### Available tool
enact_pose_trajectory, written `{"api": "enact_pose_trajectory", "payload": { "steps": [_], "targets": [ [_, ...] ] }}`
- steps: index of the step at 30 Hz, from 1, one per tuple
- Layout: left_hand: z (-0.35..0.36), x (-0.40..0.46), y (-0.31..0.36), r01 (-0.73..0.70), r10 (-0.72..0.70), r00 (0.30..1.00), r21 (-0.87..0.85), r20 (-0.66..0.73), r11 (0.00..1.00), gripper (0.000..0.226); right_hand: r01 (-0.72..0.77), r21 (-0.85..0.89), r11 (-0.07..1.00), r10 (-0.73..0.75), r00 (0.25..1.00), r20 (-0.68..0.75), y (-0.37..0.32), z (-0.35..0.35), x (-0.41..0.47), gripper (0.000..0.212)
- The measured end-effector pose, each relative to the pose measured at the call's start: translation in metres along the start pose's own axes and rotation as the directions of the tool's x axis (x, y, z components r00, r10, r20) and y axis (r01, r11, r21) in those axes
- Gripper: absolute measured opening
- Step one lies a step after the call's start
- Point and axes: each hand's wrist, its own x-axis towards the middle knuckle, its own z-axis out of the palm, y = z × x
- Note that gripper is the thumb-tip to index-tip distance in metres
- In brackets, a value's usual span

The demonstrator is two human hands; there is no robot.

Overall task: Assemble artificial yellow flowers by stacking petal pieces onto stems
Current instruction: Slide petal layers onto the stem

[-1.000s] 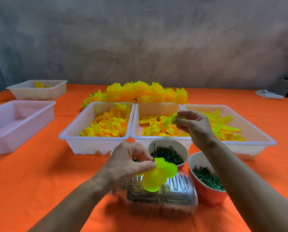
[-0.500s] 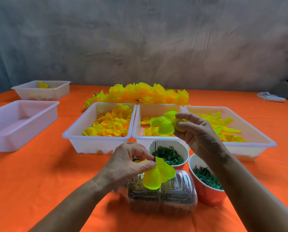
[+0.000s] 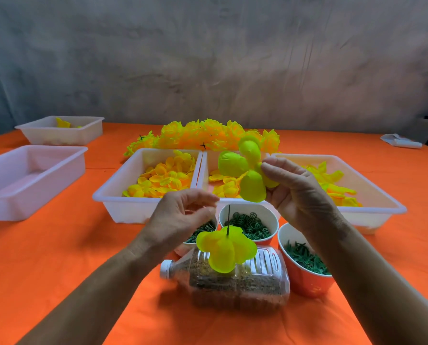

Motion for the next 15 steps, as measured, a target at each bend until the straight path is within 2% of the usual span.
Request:
{"api": "enact_pose_trajectory", "payload": {
  "steps": [2, 5, 7, 9, 15],
  "targets": [
    [0.0, 0.005, 0.008, -0.003, -0.004, 0.997, -0.086, -0.075, 0.996, 0.007, -0.021, -0.028, 0.999, 0.021, 1.0, 0.003, 0.0, 0.005, -0.002, 0.011],
    [-0.001, 0.012, 0.017, 0.037, -0.064, 0.99, -0.205, -0.127, 0.978, 0.049, -0.058, -0.069, 0.996, 0.059, 0.998, 0.01, 0.002, 0.012, -0.006, 0.019],
    [-0.002, 0.014, 0.023, 0.071, -0.104, 0.988, -0.262, -0.115, 0.962, 0.064, -0.07, -0.11, 0.991, 0.071, 0.997, 0.005, 0.004, 0.015, -0.008, 0.024],
    [0.0, 0.014, 0.028, 0.098, -0.124, 0.988, -0.255, -0.089, 0.962, 0.062, -0.086, -0.148, 0.985, 0.086, 0.996, -0.006, 0.004, 0.017, -0.01, 0.031],
    [0.005, 0.015, 0.03, 0.149, -0.163, 0.986, -0.229, -0.043, 0.962, 0.033, -0.142, -0.211, 0.967, 0.135, 0.99, -0.05, 0.001, 0.022, -0.013, 0.055]
  ]
}}
